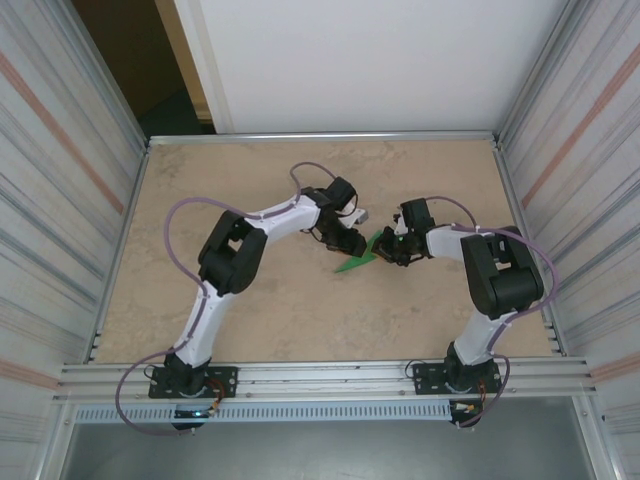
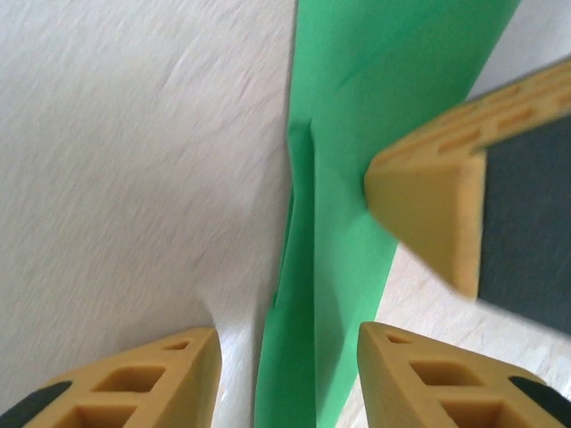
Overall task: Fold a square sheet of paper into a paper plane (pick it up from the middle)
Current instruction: Fold the wing for the fifth time at the center of the table.
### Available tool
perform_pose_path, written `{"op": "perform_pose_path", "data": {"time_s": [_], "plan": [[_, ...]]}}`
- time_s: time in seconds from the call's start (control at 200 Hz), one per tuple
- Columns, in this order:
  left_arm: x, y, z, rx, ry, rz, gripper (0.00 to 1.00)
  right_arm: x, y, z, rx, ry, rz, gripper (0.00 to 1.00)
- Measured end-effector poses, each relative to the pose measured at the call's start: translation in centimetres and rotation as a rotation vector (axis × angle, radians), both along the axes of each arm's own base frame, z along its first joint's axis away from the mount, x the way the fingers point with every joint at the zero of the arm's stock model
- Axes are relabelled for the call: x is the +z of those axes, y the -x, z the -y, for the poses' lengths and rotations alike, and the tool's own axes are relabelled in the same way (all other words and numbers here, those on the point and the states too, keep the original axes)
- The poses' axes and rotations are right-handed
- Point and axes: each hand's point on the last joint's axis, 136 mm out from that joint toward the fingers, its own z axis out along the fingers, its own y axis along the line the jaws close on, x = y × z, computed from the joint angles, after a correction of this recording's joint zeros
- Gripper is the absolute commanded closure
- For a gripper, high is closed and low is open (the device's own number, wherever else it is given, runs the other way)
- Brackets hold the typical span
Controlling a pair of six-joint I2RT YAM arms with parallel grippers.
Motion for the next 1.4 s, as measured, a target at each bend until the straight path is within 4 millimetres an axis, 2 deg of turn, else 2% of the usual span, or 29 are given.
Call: {"op": "perform_pose_path", "data": {"time_s": [0.1, 0.2, 0.336, 0.441, 0.576, 0.702, 0.892, 1.398], "plan": [[1.0, 0.2, -1.6, 0.05, 0.009, 0.0, 0.56, 0.1, -0.5, -0.8, 0.05, -0.019, 0.013, 0.91], [3.2, -0.4, -2.3, 0.092, 0.054, 0.039, 0.63, 0.1, -0.9, -1.4, 0.094, -0.037, 0.022, 0.91], [5.8, -0.9, -1.8, 0.117, 0.131, 0.09, 0.72, 0.1, -1.4, -1.9, 0.134, -0.043, 0.036, 0.9], [6.3, -0.7, -0.9, 0.107, 0.18, 0.082, 0.77, 0.1, -1.3, -2.0, 0.149, -0.049, 0.036, 0.89], [5.4, 0.3, 0.3, 0.079, 0.202, 0.031, 0.8, 0.2, -1.3, -2.0, 0.154, -0.053, 0.035, 0.87], [3.4, 0.8, 1.1, 0.062, 0.18, -0.013, 0.82, 0.2, -1.3, -2.0, 0.154, -0.053, 0.031, 0.86], [0.8, 1.8, 0.8, 0.057, 0.136, -0.092, 0.85, 0.2, -1.3, -2.0, 0.154, -0.056, 0.023, 0.86], [-0.5, 2.4, 0.1, 0.06, 0.097, -0.13, 0.86, 0.3, -1.1, -2.1, 0.159, -0.063, 0.01, 0.85]]}}
